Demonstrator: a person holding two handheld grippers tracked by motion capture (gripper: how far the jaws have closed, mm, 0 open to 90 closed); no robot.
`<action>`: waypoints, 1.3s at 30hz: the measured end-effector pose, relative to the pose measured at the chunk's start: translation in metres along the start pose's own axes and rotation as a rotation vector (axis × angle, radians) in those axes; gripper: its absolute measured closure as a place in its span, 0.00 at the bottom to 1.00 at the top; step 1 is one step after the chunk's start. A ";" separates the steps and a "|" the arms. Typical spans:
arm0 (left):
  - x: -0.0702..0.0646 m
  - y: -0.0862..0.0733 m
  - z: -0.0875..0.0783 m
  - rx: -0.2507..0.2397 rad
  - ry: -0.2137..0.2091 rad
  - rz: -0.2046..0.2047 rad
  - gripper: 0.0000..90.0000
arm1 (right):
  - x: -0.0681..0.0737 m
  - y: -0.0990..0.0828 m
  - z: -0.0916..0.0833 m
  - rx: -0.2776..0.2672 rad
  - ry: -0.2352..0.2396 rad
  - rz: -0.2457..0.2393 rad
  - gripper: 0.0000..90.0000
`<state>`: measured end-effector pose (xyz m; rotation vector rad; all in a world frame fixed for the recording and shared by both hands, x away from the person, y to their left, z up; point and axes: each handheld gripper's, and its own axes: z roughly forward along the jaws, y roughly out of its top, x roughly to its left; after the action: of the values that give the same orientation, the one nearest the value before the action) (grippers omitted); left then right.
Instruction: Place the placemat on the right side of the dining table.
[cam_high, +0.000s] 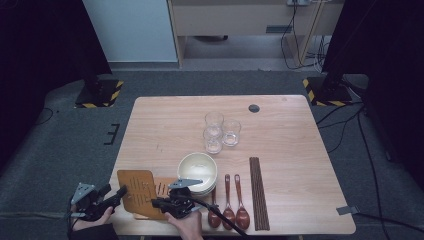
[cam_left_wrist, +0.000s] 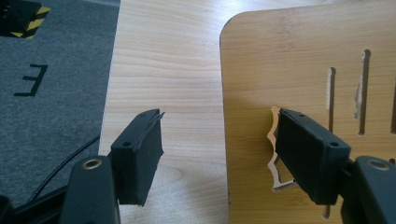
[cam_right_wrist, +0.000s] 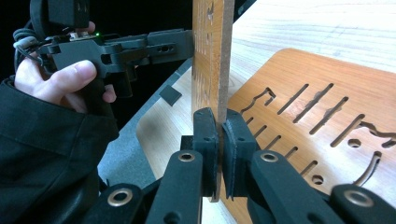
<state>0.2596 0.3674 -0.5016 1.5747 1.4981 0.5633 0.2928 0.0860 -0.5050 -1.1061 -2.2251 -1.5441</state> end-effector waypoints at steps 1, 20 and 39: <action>0.000 0.000 0.000 0.001 0.000 0.002 0.34 | 0.000 0.000 0.000 0.001 0.004 0.004 0.96; 0.001 0.001 -0.002 -0.030 0.000 -0.001 0.33 | 0.005 0.001 0.001 -0.013 0.025 -0.002 0.97; 0.000 0.001 -0.002 -0.030 -0.010 0.007 0.35 | 0.005 0.015 -0.022 -0.083 -0.009 -0.033 0.97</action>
<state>0.2591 0.3681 -0.4997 1.5584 1.4713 0.5787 0.2943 0.0721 -0.4822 -1.1055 -2.2144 -1.6617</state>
